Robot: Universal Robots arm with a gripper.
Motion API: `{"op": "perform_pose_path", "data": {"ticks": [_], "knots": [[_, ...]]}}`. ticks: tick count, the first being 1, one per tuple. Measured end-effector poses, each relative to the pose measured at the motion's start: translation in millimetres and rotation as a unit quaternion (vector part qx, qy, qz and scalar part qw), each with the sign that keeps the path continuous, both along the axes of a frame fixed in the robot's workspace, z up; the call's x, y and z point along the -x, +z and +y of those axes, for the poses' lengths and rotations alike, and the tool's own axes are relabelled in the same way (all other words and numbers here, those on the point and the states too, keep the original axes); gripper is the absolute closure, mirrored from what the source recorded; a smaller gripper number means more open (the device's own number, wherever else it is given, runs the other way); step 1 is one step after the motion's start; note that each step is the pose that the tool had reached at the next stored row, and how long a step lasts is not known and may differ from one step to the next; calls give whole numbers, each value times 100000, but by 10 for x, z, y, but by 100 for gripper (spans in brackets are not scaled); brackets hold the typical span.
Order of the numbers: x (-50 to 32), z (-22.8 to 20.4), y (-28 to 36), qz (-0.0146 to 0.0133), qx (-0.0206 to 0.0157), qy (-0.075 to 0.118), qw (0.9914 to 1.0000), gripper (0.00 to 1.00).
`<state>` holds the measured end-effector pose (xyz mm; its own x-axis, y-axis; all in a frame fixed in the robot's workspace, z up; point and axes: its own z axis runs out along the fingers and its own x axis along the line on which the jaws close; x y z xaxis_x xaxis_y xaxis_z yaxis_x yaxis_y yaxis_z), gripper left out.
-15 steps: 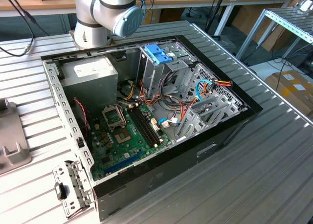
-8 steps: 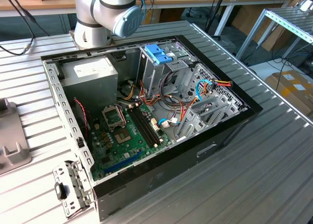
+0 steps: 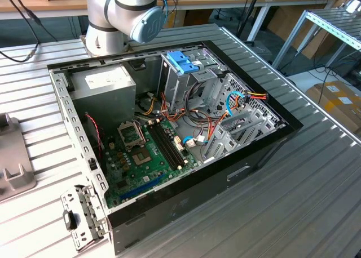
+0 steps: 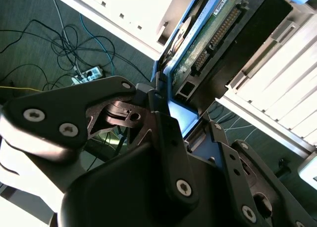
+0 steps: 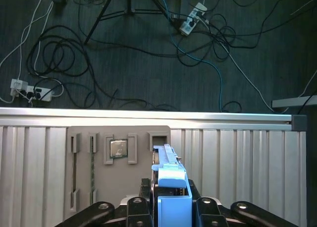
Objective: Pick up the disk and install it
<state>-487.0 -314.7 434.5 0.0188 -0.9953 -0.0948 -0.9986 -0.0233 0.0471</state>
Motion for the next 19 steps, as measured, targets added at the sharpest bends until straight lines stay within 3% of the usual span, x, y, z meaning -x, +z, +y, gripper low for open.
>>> {"op": "perform_pose_path", "data": {"ticks": [4, 5, 6, 7, 10, 11, 19], "knots": [[0, 0, 21, 3, 31, 2, 100000, 63], [-1, -1, 23, -3, 176, 9, 100000, 63], [-1, -1, 25, 11, 692, 2, 99998, 63], [0, -1, 25, 7, 1694, 1, 99986, 63], [0, 0, 27, 1, 3223, 1, 99948, 63], [0, -1, 31, 5, 3473, 0, 99940, 63], [0, 0, 88, -1, 3550, -1, 99937, 63]]}}
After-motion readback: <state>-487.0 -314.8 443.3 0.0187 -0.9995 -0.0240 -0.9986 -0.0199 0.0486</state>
